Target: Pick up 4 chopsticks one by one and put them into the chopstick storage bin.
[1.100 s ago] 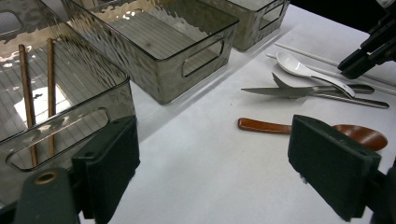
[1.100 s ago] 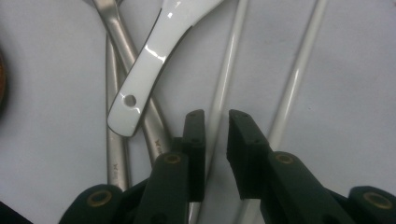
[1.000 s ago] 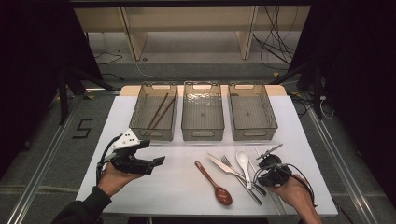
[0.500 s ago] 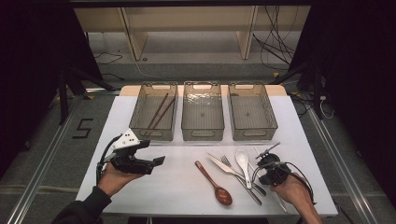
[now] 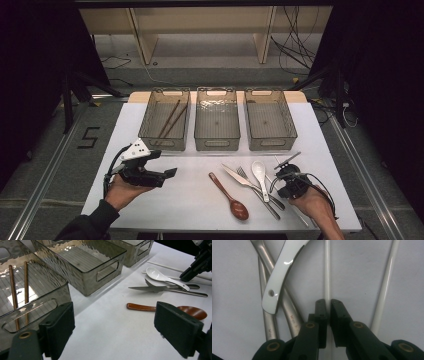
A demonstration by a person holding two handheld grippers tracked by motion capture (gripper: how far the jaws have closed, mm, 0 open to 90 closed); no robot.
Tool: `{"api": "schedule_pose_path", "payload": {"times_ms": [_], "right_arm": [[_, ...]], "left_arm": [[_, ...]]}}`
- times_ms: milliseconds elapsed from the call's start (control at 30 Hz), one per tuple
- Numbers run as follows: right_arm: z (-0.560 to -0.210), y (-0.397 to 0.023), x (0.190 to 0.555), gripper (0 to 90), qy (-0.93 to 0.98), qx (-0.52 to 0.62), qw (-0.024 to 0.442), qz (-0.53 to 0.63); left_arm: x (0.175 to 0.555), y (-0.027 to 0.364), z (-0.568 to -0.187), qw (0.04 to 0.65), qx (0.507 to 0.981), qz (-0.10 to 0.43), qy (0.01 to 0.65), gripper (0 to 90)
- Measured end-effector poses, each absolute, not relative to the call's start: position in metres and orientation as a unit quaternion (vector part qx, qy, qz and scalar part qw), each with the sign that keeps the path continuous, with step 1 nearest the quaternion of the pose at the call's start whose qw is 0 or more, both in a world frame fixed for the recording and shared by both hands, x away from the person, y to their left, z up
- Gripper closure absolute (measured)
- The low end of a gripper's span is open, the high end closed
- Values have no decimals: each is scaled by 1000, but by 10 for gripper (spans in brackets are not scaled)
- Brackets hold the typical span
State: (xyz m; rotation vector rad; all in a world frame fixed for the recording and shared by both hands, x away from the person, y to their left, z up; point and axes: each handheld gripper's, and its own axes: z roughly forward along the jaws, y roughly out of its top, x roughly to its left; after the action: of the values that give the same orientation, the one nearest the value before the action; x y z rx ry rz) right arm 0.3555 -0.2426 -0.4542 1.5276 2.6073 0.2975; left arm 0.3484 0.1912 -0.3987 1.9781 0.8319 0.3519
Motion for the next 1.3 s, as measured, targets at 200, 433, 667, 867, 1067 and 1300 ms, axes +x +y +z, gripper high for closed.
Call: {"api": "schedule_pose_path", "payload": {"times_ms": [200, 433, 667, 867, 1067, 1300], "right_arm": [[-454, -240, 358, 853, 862, 497, 51, 83], [-453, -240, 358, 857, 866, 490, 52, 84], [-448, -250, 358, 858, 857, 502, 48, 105], [-440, -256, 357, 858, 848, 512, 57, 125], [-426, -261, 355, 858, 841, 510, 68, 169], [-424, -261, 355, 860, 839, 502, 59, 202]], "left_arm": [[348, 191, -398, 465, 805, 144, 338, 165], [348, 192, -398, 467, 805, 144, 338, 166], [349, 192, -398, 467, 804, 145, 338, 166], [349, 192, -398, 466, 804, 146, 339, 167], [348, 192, -398, 468, 804, 146, 337, 166], [348, 192, -398, 468, 804, 145, 337, 166]]}}
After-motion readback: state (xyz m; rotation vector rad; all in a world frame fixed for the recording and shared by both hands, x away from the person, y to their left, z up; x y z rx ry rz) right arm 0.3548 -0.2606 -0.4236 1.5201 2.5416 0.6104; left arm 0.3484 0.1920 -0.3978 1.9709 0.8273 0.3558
